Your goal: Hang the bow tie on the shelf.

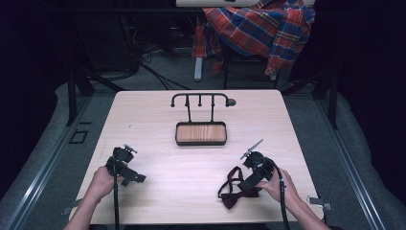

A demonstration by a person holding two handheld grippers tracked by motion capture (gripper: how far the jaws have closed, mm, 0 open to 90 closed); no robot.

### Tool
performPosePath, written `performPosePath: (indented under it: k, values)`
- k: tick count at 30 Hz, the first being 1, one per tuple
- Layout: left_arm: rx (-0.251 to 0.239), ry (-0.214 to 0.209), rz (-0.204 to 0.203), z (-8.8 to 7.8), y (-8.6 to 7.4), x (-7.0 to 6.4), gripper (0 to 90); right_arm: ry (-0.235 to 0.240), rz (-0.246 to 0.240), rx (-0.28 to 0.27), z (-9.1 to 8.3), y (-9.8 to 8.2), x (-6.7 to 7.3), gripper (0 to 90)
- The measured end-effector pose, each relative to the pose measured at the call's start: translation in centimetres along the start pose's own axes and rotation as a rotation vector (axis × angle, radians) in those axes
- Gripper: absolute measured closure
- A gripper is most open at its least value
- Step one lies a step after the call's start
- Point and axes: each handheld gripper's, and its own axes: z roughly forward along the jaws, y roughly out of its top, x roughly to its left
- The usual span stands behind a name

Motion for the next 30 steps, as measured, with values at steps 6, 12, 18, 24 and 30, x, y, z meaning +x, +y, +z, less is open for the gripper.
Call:
performPosePath:
  k: [6, 12, 18, 24, 30]
  values:
    - [0.002, 0.001, 0.005, 0.0, 0.0, 0.0, 0.1, -0.004, -0.011, 0.015, 0.6, 0.4, 0.3, 9.4]
    - [0.003, -0.002, 0.007, 0.0, 0.0, 0.0, 0.1, -0.026, -0.022, 0.031, 0.9, 0.4, 0.5, 22.5]
    - [0.001, -0.002, 0.005, 0.0, 0.0, 0.0, 0.1, -0.014, -0.026, 0.029, 1.0, 0.4, 0.5, 39.7]
    - [0.003, -0.006, 0.007, 0.0, 0.0, 0.0, 0.1, 0.01, -0.036, 0.033, 1.1, 0.4, 0.8, 52.7]
    - [0.003, -0.007, 0.007, 0.0, 0.0, 0.0, 0.1, 0.014, -0.054, 0.037, 1.1, 0.4, 0.9, 58.9]
